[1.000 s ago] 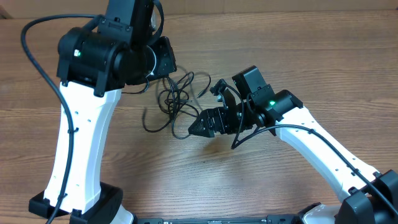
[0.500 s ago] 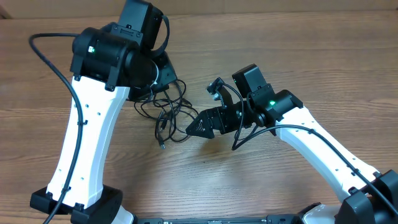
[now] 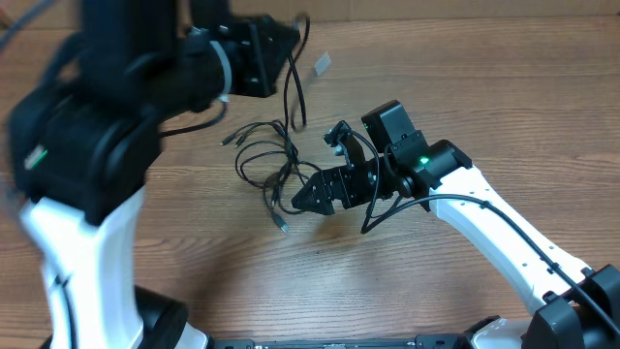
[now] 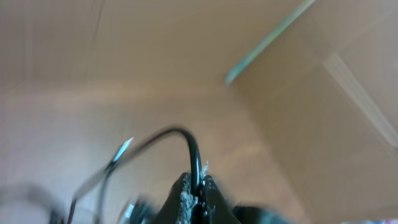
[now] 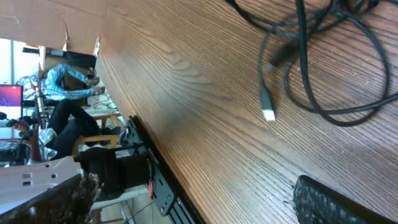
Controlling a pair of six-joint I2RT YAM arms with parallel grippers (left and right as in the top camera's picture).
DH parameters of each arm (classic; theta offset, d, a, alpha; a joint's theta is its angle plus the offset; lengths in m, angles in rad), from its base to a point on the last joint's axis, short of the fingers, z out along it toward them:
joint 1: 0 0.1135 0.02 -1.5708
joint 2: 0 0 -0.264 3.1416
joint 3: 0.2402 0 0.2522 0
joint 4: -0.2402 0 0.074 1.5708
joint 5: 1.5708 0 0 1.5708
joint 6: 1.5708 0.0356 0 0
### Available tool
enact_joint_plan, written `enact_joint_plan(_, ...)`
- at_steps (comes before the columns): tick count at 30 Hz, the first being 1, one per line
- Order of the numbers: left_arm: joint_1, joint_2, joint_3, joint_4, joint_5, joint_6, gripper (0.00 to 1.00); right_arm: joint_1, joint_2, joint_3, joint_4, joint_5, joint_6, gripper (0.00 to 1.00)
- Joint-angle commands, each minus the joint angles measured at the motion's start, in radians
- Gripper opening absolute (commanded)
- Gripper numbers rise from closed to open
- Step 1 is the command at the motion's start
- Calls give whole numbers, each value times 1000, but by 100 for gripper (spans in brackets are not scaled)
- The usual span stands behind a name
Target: Untangle cables
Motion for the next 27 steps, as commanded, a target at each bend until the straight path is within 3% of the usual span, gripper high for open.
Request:
enact_joint_plan(1,-6,-72,126,93,31,36,4,-3,1,0,2,11,-8,100)
enact_joint_plan(7,-6,-126,180,237,-66,22,4,-3,1,0,-2,21,-8,100)
enact_joint_plan(12,-6,-138,180,399,-98,-76,4,-3,1,0,-2,21,-8,100)
enact_joint_plan(20,-6,-103,177,462,-202,-109,4,-3,1,0,-5,21,-8,100)
enact_joint_plan(24,-6,-77,177,636,-200,-193,4,-3,1,0,-5,21,-8,100)
enact_joint_plan(27,-6,-65,177,717,-211,-396,4,-3,1,0,-5,26,-8,100)
